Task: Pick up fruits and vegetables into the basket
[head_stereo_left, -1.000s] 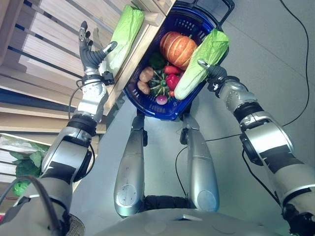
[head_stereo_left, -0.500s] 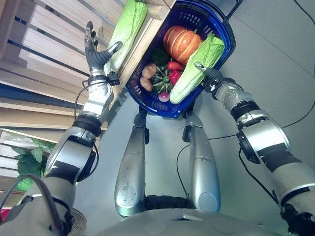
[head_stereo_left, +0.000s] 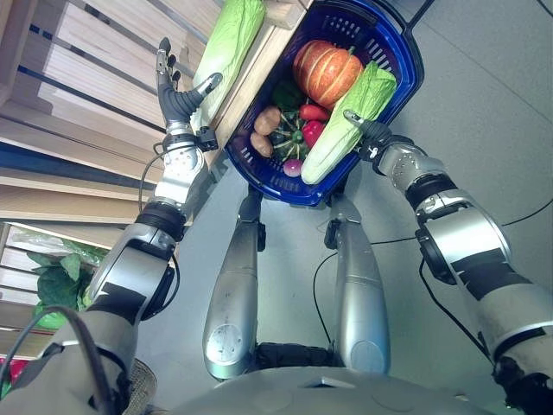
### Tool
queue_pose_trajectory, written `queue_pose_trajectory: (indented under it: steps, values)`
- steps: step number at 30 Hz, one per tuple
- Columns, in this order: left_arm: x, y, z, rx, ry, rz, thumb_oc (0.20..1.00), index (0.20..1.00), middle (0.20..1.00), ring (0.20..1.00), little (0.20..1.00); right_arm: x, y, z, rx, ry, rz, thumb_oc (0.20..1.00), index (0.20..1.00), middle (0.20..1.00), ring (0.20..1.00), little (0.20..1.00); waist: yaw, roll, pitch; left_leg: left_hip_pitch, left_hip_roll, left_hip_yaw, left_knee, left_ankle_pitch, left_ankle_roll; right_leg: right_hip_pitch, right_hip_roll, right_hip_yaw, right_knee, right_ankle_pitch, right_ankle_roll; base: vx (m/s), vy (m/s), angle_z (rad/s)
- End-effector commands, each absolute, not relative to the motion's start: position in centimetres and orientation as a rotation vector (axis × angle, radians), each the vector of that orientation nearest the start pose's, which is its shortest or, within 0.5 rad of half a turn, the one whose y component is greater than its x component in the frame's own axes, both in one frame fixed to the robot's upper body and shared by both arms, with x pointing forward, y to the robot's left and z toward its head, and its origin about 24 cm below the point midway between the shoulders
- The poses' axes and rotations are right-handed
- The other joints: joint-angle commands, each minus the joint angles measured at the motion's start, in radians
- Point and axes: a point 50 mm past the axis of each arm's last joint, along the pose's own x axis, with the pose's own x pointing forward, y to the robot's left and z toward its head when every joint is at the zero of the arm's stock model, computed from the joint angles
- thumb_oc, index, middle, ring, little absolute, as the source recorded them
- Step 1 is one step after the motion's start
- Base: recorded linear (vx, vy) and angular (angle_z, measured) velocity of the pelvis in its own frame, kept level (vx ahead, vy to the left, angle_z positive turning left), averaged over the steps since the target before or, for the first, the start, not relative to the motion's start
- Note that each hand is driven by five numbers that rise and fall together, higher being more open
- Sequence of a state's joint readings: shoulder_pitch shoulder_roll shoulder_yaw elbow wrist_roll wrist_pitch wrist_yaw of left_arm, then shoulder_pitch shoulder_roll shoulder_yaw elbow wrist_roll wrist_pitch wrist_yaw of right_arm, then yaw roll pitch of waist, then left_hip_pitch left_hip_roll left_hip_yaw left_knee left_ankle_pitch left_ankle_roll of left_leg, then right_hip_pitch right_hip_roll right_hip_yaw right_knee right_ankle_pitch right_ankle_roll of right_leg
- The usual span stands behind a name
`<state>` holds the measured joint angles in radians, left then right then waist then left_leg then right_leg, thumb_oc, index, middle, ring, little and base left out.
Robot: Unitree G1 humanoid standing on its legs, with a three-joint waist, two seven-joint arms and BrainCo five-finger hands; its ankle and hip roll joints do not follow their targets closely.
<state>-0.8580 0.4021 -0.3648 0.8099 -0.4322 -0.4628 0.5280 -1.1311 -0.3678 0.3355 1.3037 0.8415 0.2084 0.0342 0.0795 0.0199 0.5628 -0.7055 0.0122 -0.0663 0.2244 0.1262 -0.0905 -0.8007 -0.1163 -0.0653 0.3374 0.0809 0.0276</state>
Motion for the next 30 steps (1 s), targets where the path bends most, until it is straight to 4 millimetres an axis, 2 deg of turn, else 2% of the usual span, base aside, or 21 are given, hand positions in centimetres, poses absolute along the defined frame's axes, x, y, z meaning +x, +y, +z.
queue_pose_trajectory:
  steps: [1,15,19,23,26,30]
  values:
    - [37.8,16.7,17.1,-0.014,-0.521,0.305,1.0,1.0,1.0,1.0,1.0,41.2,-19.8,12.4,0.227,0.371,-0.061,1.0,1.0,1.0,1.0,1.0,-0.005,0.109,-0.043,-0.048,-0.077,0.015,0.058,-0.057,0.031,0.019,0.043,-0.051,0.057,-0.102,0.033,0.0,0.0,0.0]
    - [37.8,17.2,16.8,0.048,-0.501,0.327,1.0,1.0,1.0,1.0,1.0,41.1,-20.6,12.3,0.205,0.372,-0.083,1.0,1.0,1.0,1.0,1.0,-0.011,0.104,-0.043,-0.041,-0.074,0.02,0.054,-0.052,0.03,0.029,0.044,-0.048,0.043,-0.09,0.036,0.0,0.0,0.0]
    - [38.0,17.3,16.5,0.139,-0.475,0.348,1.0,1.0,1.0,1.0,1.0,41.1,-20.8,12.5,0.186,0.345,-0.091,1.0,1.0,1.0,1.0,1.0,-0.014,0.102,-0.043,-0.04,-0.072,0.022,0.049,-0.051,0.031,0.029,0.048,-0.047,0.042,-0.09,0.035,0.0,0.0,0.0]
    - [38.2,17.8,16.0,0.272,-0.43,0.402,1.0,1.0,1.0,1.0,1.0,41.4,-21.2,13.7,0.059,0.23,-0.123,1.0,1.0,1.0,1.0,1.0,-0.019,0.1,-0.043,-0.041,-0.068,0.026,0.042,-0.046,0.028,0.029,0.051,-0.045,0.037,-0.086,0.035,0.0,0.0,0.0]
    - [38.5,19.2,15.7,0.386,-0.373,0.49,1.0,1.0,1.0,1.0,1.0,41.6,-21.2,15.0,-0.025,0.107,-0.145,1.0,1.0,1.0,1.0,1.0,-0.03,0.092,-0.043,-0.039,-0.063,0.032,0.039,-0.043,0.026,0.03,0.056,-0.04,0.034,-0.084,0.037,0.0,0.0,0.0]
    - [38.6,20.6,15.7,0.466,-0.343,0.551,1.0,1.0,1.0,1.0,1.0,41.5,-21.1,15.6,-0.045,0.025,-0.169,1.0,1.0,1.0,1.0,1.0,-0.046,0.078,-0.043,-0.04,-0.058,0.039,0.037,-0.041,0.023,0.03,0.062,-0.033,0.027,-0.081,0.038,0.0,0.005,-0.01]
